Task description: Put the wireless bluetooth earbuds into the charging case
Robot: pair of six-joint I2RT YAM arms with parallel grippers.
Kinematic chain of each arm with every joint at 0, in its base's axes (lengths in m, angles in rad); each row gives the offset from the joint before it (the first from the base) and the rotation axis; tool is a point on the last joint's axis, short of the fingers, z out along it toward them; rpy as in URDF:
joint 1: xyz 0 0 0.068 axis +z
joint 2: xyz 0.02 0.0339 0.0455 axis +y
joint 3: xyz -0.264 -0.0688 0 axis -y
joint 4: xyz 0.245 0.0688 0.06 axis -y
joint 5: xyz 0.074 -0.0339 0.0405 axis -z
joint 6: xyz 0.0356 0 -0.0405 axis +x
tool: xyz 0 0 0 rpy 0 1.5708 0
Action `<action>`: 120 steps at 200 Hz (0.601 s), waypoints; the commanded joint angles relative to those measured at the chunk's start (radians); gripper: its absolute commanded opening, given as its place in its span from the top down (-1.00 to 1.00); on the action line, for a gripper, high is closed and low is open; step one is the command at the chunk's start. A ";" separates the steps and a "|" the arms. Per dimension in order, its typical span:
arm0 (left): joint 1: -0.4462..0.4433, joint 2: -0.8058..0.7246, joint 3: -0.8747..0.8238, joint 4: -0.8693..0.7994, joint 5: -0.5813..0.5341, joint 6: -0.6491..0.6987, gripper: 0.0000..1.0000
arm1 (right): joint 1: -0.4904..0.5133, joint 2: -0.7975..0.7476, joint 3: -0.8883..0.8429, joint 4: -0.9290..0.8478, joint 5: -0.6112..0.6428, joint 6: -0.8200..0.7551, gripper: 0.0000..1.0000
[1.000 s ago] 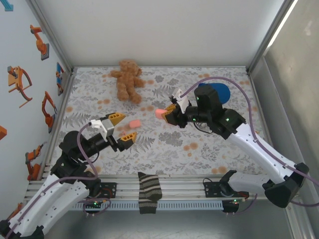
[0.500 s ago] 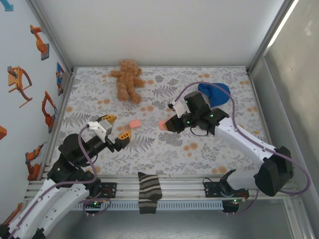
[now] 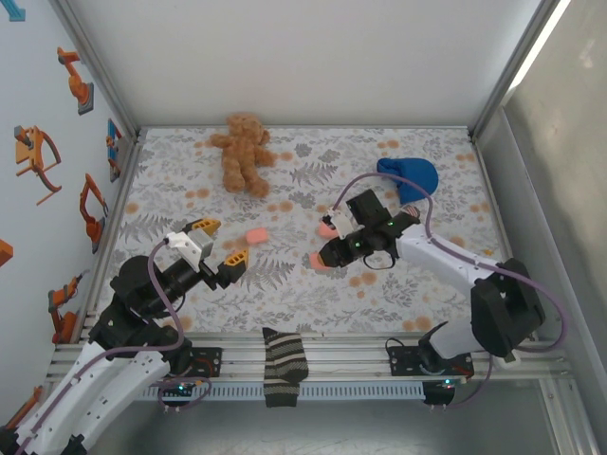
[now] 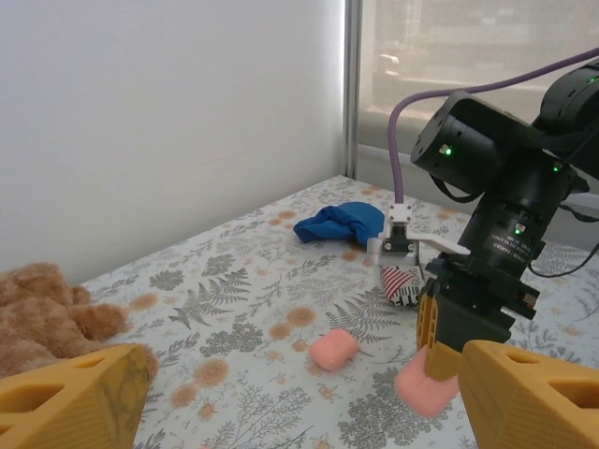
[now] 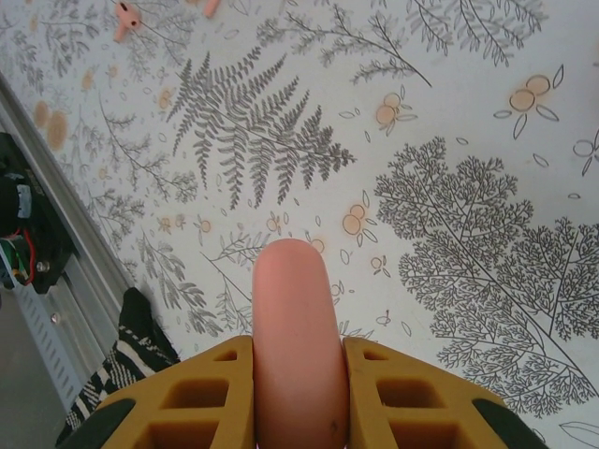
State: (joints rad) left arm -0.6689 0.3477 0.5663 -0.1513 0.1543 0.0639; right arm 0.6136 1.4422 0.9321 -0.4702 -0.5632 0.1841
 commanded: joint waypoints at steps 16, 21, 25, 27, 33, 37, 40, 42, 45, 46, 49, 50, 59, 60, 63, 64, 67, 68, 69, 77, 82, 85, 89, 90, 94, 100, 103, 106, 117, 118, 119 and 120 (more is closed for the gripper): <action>0.000 -0.011 -0.015 -0.007 -0.012 0.029 -0.72 | -0.017 0.067 -0.018 0.025 -0.028 -0.006 0.89; 0.001 -0.011 -0.014 -0.010 -0.013 0.028 -0.72 | -0.020 0.073 -0.020 0.026 -0.027 -0.007 0.89; 0.000 -0.011 -0.014 -0.010 -0.013 0.029 -0.72 | -0.023 0.079 -0.022 0.026 -0.027 -0.009 0.89; 0.000 -0.012 -0.014 -0.010 -0.013 0.029 -0.72 | -0.025 0.082 -0.022 0.027 -0.026 -0.009 0.89; 0.000 -0.012 -0.014 -0.010 -0.013 0.029 -0.72 | -0.028 0.089 -0.024 0.028 -0.024 -0.010 0.90; 0.001 -0.015 -0.015 -0.010 -0.013 0.029 -0.72 | -0.032 0.093 -0.025 0.028 -0.022 -0.011 0.90; 0.000 -0.014 -0.015 -0.010 -0.013 0.028 -0.72 | -0.034 0.097 -0.027 0.029 -0.024 -0.010 0.90; 0.001 -0.016 -0.015 -0.010 -0.013 0.028 -0.72 | -0.036 0.098 -0.028 0.030 -0.024 -0.010 0.90; 0.002 -0.016 -0.016 -0.010 -0.013 0.029 -0.72 | -0.038 0.101 -0.029 0.032 -0.024 -0.011 0.90; 0.002 -0.016 -0.016 -0.010 -0.013 0.029 -0.72 | -0.039 0.103 -0.029 0.033 -0.023 -0.011 0.90; 0.001 -0.017 -0.016 -0.008 -0.013 0.029 -0.72 | -0.041 0.104 -0.030 0.036 -0.024 -0.011 0.90; 0.001 -0.017 -0.017 -0.008 -0.014 0.029 -0.72 | -0.041 0.106 -0.031 0.036 -0.025 -0.011 0.90; 0.001 -0.016 -0.017 -0.008 -0.014 0.029 -0.72 | -0.049 0.115 -0.035 0.041 -0.028 -0.011 0.90; 0.000 -0.018 -0.018 -0.007 -0.015 0.030 -0.72 | -0.050 0.116 -0.035 0.041 -0.028 -0.012 0.90; 0.001 -0.017 -0.019 -0.005 -0.014 0.029 -0.72 | -0.052 0.120 -0.036 0.041 -0.030 -0.013 0.89; 0.001 -0.017 -0.019 -0.006 -0.014 0.029 -0.72 | -0.052 0.120 -0.036 0.042 -0.030 -0.013 0.89; 0.001 -0.017 -0.019 -0.007 -0.014 0.029 -0.72 | -0.054 0.124 -0.037 0.044 -0.032 -0.014 0.89; 0.001 -0.017 -0.019 -0.007 -0.014 0.029 -0.72 | -0.054 0.126 -0.037 0.045 -0.032 -0.014 0.89; 0.001 -0.016 -0.019 -0.006 -0.014 0.030 -0.72 | -0.055 0.126 -0.037 0.045 -0.032 -0.014 0.89; 0.000 -0.014 -0.020 -0.004 -0.014 0.029 -0.72 | -0.058 0.139 -0.038 0.045 -0.036 -0.016 0.90; 0.000 -0.013 -0.019 -0.005 -0.013 0.028 -0.72 | -0.061 0.147 -0.036 0.045 -0.041 -0.017 0.89; 0.001 -0.011 -0.019 -0.005 -0.013 0.029 -0.72 | -0.061 0.151 -0.034 0.045 -0.044 -0.017 0.89; 0.001 -0.010 -0.019 -0.005 -0.013 0.027 -0.72 | -0.064 0.159 -0.033 0.045 -0.046 -0.017 0.89; 0.001 -0.010 -0.019 -0.004 -0.012 0.028 -0.72 | -0.064 0.160 -0.033 0.044 -0.047 -0.016 0.89; 0.001 -0.010 -0.018 -0.004 -0.012 0.028 -0.72 | -0.065 0.166 -0.032 0.045 -0.048 -0.013 0.89; 0.000 -0.008 -0.018 -0.004 -0.011 0.028 -0.72 | -0.068 0.173 -0.030 0.044 -0.051 -0.011 0.89; 0.000 -0.007 -0.017 -0.004 -0.009 0.028 -0.72 | -0.069 0.176 -0.029 0.045 -0.053 -0.010 0.89; 0.001 -0.007 -0.016 -0.004 -0.009 0.028 -0.72 | -0.070 0.180 -0.028 0.045 -0.054 -0.009 0.89; 0.001 -0.006 -0.015 -0.004 -0.006 0.027 -0.72 | -0.072 0.189 -0.025 0.045 -0.055 -0.008 0.89; 0.002 -0.005 -0.015 -0.004 -0.006 0.027 -0.72 | -0.073 0.189 -0.024 0.045 -0.054 -0.009 0.89; 0.001 -0.004 -0.015 -0.003 -0.006 0.027 -0.72 | -0.073 0.190 -0.023 0.045 -0.055 -0.009 0.89; 0.000 -0.004 -0.015 -0.003 -0.006 0.027 -0.72 | -0.073 0.192 -0.024 0.045 -0.055 -0.009 0.89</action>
State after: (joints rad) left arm -0.6689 0.3416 0.5602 -0.1543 0.1493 0.0753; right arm 0.5503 1.6161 0.9051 -0.4324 -0.5911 0.1833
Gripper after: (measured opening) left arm 0.860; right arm 0.219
